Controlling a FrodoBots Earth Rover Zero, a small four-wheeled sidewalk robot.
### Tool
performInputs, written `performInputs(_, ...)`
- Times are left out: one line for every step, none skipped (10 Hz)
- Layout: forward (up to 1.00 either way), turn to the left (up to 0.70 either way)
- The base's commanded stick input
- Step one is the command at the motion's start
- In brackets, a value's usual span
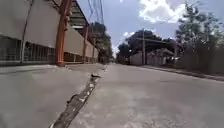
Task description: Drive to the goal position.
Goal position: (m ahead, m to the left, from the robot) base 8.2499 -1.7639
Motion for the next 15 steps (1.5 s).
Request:
performInputs(1.0,-0.04)
performInputs(1.0,0.0)
performInputs(1.0,0.0)
performInputs(1.0,0.0)
performInputs(1.0,0.0)
performInputs(1.0,0.0)
performInputs(1.0,0.0)
performInputs(1.0,0.0)
performInputs(1.0,0.0)
performInputs(1.0,0.0)
performInputs(1.0,0.0)
performInputs(1.0,0.0)
performInputs(1.0,0.0)
performInputs(1.0,0.0)
performInputs(1.0,0.0)
